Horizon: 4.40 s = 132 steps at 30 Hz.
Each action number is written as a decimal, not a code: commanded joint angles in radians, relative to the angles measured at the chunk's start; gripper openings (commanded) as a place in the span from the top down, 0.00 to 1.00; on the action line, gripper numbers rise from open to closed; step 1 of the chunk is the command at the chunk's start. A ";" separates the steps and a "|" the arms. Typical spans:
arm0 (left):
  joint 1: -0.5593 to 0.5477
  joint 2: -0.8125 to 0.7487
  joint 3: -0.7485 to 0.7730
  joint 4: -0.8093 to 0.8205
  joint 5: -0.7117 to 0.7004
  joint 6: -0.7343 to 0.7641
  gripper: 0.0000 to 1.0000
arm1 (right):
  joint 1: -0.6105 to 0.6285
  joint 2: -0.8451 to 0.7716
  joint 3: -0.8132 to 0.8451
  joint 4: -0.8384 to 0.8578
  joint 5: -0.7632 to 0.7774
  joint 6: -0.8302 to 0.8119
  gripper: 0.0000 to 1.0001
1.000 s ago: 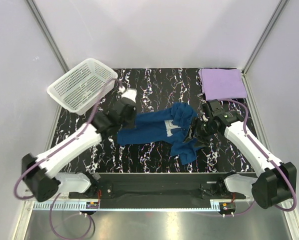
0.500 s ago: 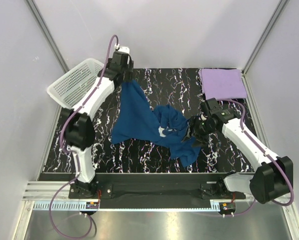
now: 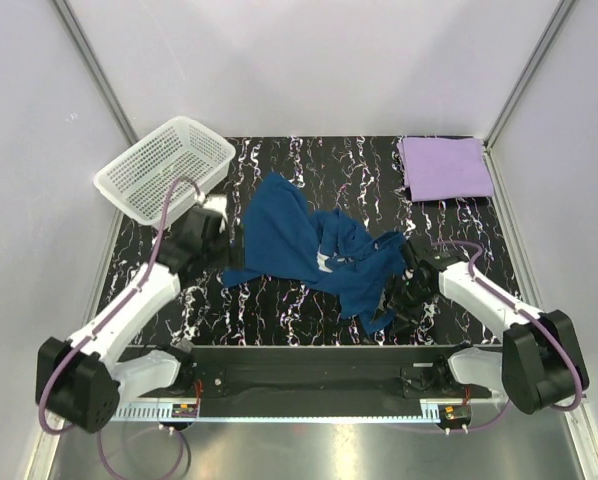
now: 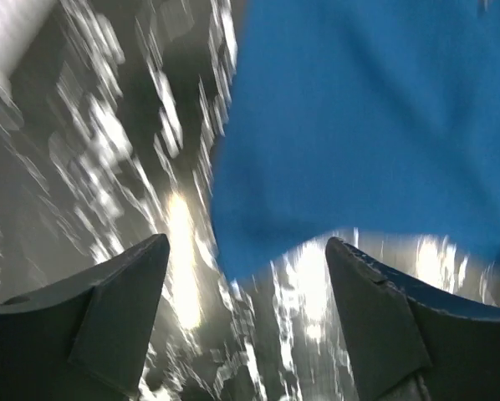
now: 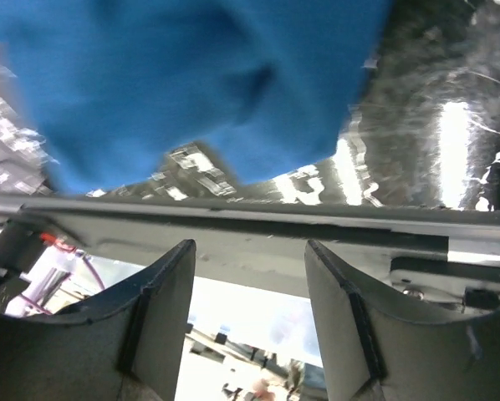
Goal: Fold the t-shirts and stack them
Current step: Flatten the tshirt out
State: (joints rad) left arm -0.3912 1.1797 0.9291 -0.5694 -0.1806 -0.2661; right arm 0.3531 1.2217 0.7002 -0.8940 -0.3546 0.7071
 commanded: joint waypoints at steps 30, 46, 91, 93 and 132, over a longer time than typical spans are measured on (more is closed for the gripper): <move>-0.011 0.054 -0.011 -0.015 -0.037 -0.220 0.94 | 0.052 0.003 0.088 0.078 0.155 0.088 1.00; 0.103 0.142 0.410 -0.372 -0.073 -0.170 0.95 | -0.175 0.079 0.852 -0.370 0.290 -0.135 1.00; 0.298 0.719 0.482 -0.075 0.188 -0.162 0.64 | -0.394 0.826 1.159 -0.240 0.213 -0.365 0.94; 0.298 0.745 0.502 -0.084 0.184 -0.163 0.64 | -0.396 0.822 1.150 -0.235 0.209 -0.367 0.94; 0.295 0.635 0.468 -0.136 0.110 -0.162 1.00 | -0.388 0.909 1.168 -0.206 0.049 -0.364 0.80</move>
State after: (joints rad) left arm -0.0910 1.8771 1.4200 -0.7143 -0.0608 -0.4343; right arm -0.0391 2.1132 1.8454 -1.1252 -0.2386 0.3370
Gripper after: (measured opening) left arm 0.043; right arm 0.188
